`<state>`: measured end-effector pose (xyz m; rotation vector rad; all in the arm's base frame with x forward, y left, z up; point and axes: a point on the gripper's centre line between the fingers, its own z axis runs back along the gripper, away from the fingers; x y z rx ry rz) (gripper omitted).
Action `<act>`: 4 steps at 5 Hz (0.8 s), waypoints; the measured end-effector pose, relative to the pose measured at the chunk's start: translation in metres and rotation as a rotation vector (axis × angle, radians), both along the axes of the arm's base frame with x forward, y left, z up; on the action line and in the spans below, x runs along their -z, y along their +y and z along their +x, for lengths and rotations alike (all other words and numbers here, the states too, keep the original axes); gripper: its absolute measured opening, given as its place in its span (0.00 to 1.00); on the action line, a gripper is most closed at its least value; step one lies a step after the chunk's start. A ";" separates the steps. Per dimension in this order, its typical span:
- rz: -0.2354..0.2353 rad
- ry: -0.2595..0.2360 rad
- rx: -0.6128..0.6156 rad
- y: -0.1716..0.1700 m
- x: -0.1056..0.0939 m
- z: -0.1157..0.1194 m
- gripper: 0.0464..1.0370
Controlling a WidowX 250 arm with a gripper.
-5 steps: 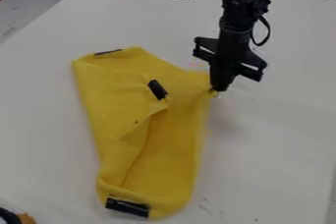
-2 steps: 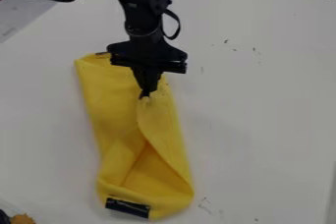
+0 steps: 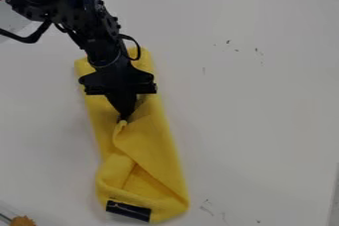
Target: Fold the cloth from right to left
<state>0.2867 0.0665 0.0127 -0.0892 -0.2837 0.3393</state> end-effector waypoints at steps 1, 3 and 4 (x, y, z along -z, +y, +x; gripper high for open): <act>0.020 0.008 0.048 0.006 0.003 0.000 0.19; 0.157 0.091 0.100 0.028 -0.017 -0.002 0.76; 0.213 0.167 0.145 0.038 -0.024 -0.006 0.96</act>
